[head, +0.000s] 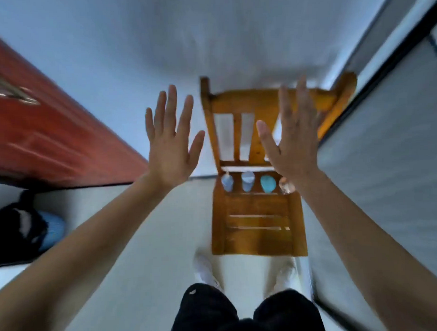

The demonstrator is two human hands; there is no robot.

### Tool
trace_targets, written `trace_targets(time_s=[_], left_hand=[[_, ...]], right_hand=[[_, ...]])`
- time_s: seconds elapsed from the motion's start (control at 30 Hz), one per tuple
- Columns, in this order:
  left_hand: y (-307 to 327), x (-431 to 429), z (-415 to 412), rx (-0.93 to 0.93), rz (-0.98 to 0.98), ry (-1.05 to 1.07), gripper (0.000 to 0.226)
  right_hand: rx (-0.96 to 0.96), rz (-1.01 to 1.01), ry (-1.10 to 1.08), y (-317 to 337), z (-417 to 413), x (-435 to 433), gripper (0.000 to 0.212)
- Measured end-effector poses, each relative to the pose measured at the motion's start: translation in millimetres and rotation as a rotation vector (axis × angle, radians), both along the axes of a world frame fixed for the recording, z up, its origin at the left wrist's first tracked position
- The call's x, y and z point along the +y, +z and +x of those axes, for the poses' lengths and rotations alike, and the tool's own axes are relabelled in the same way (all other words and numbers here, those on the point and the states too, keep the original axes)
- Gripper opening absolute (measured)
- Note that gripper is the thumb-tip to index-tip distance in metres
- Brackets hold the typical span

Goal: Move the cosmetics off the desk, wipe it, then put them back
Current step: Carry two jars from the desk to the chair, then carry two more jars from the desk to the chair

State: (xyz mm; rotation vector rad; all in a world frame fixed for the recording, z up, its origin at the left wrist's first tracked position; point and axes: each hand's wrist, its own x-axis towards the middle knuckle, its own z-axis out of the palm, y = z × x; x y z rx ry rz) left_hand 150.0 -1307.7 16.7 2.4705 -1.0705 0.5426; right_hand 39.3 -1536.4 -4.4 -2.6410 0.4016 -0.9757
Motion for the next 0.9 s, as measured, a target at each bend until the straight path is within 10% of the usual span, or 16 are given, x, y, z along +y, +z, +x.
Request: trace_targets(time_s=[0.3,0.9], left_hand=[[194,218,-39,-0.29,-0.035,0.708,0.067],[191,548,-453,-0.182,0.026,1.703,0.071]], right_hand=[[-0.247,-0.143,0.51,182,90,162,0.064],[-0.197,-0.171,1.596,199,-99,654,0.077]])
